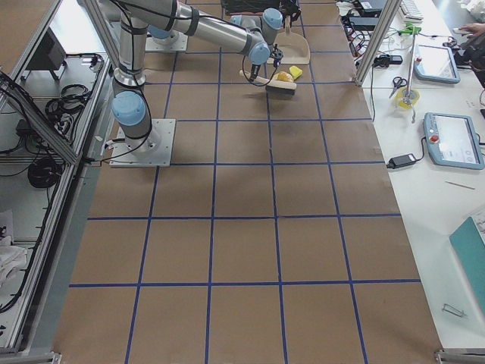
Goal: Sweep and dump trash into bin
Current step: 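Carry the brush with the right gripper behind the yellow items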
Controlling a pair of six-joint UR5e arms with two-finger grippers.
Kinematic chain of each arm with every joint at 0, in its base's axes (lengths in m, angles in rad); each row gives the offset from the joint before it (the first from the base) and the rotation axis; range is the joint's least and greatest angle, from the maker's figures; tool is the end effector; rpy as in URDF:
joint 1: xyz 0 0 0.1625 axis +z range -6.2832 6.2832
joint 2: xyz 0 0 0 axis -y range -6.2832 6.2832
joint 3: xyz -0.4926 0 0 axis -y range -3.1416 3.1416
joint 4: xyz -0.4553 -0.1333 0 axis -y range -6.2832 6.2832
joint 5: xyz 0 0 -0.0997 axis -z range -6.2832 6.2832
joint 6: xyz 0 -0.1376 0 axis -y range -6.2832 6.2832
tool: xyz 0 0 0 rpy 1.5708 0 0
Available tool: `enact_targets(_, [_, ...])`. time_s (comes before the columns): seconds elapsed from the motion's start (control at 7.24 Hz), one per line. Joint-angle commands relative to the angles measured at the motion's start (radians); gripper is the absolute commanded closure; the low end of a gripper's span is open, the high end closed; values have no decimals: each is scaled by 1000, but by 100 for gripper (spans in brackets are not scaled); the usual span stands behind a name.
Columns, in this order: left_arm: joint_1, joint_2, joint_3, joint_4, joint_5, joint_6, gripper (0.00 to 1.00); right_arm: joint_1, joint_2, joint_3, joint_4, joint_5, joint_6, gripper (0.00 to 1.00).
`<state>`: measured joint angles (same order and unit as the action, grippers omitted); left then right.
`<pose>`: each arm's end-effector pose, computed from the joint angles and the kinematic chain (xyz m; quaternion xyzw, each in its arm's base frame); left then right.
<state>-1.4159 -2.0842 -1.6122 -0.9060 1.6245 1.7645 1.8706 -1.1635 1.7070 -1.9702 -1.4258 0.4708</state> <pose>-0.0098 -0.7537 0.2261 0.7183 0.6930 -0.0096 0.0604 0.3424 -0.5891 0.2303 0.0901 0.9907 0.0937 0.0400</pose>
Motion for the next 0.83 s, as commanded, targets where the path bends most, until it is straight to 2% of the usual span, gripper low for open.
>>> enact_targets(0.0, [0, 1, 0, -1, 0, 0, 100, 42, 48, -73, -29, 1, 35, 100])
enact_targets(0.55, [0, 3, 0, -1, 2, 0, 100, 129, 136, -190, -35, 1, 159, 100])
enact_targets(0.69, [0, 4, 0, -1, 2, 0, 100, 149, 158, -220, -36, 25, 193, 100])
